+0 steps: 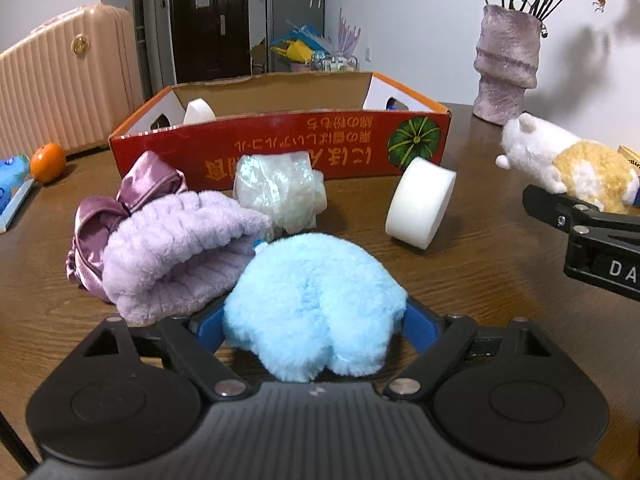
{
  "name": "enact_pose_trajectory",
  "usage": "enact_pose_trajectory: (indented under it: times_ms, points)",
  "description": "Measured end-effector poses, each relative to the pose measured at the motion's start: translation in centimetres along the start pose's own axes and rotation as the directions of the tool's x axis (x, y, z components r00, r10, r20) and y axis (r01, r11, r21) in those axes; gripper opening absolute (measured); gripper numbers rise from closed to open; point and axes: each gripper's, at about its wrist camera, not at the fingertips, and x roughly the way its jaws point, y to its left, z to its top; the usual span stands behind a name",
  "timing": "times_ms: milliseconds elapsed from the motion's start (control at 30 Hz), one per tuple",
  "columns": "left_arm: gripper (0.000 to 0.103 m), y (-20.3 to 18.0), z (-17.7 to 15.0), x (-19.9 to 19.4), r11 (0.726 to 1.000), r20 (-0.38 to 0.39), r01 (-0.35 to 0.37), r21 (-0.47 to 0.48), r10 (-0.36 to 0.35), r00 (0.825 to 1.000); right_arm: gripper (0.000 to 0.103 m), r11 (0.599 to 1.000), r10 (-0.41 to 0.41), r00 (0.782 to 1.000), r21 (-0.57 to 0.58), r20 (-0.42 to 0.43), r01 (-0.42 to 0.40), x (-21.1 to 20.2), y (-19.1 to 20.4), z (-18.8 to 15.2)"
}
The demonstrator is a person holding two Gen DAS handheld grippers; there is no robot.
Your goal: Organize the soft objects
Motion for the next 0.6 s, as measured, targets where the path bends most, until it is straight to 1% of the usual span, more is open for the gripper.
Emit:
enact_pose_trajectory:
  times_ms: [267,600]
  points:
    - [0.088,-0.2,0.2,-1.7,1.000,0.081,-0.004,0.019,0.002,0.997,0.093,1.000,-0.007,1.000,0.030,0.028,0.006,-0.5,-0.5,-0.1]
    - [0.088,0.3,0.2,-3.8,1.000,0.158,0.001,0.004,-0.002,0.987,0.093,0.997,-0.008,0.998,0.079,0.065,0.003,-1.5,-0.1,0.0]
